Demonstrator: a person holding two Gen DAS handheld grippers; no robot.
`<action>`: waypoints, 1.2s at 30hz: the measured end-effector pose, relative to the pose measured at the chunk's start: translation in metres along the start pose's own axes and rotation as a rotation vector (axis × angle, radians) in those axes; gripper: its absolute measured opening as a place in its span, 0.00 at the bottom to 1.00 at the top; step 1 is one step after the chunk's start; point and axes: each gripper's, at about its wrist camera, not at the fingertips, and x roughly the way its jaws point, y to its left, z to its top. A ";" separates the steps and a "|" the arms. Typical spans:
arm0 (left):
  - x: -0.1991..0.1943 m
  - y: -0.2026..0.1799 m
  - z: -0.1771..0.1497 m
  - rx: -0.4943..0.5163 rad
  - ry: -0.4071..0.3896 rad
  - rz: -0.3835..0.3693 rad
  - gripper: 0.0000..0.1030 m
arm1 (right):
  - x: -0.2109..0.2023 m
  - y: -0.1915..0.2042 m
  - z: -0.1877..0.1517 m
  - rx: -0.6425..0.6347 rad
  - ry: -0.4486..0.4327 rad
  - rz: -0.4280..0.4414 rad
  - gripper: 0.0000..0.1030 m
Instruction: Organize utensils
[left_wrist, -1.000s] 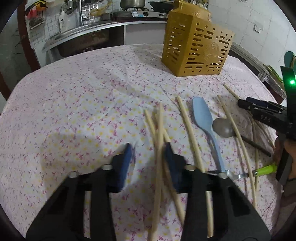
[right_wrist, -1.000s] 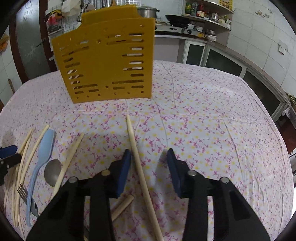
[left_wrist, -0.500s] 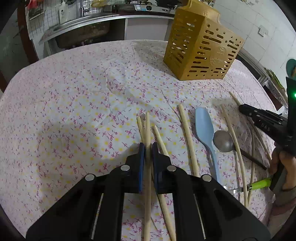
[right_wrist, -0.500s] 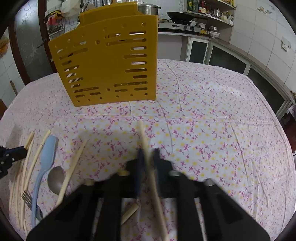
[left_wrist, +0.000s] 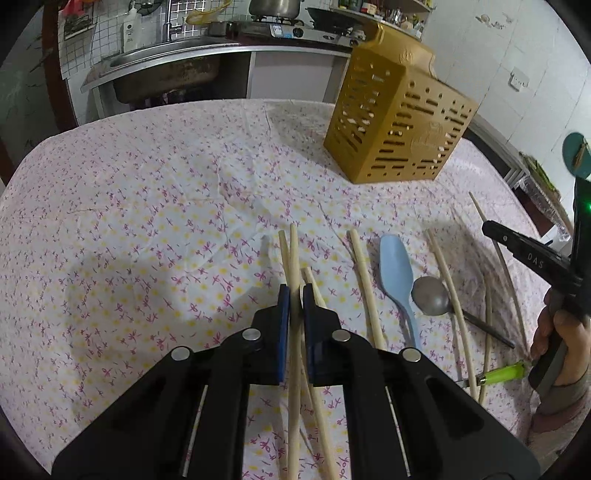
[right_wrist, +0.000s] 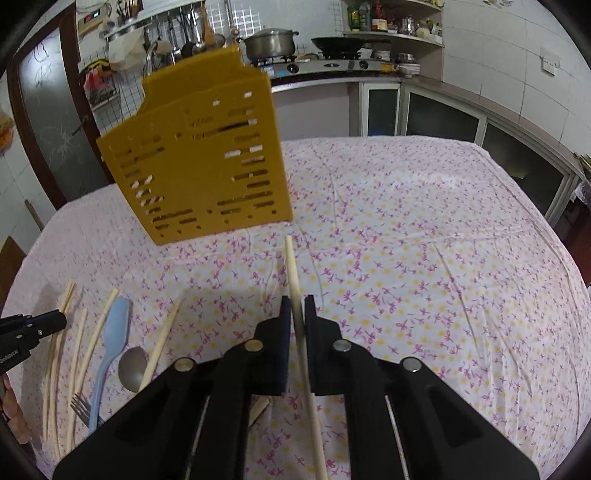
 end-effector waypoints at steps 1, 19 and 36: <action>-0.001 0.001 0.000 -0.004 -0.003 -0.004 0.06 | -0.003 -0.001 0.001 0.005 -0.012 0.002 0.07; -0.027 0.002 0.004 -0.002 -0.052 -0.017 0.06 | -0.020 -0.004 0.002 0.043 -0.092 0.017 0.06; 0.006 0.022 0.006 -0.018 0.034 0.064 0.07 | -0.017 -0.007 -0.002 0.046 -0.086 0.008 0.06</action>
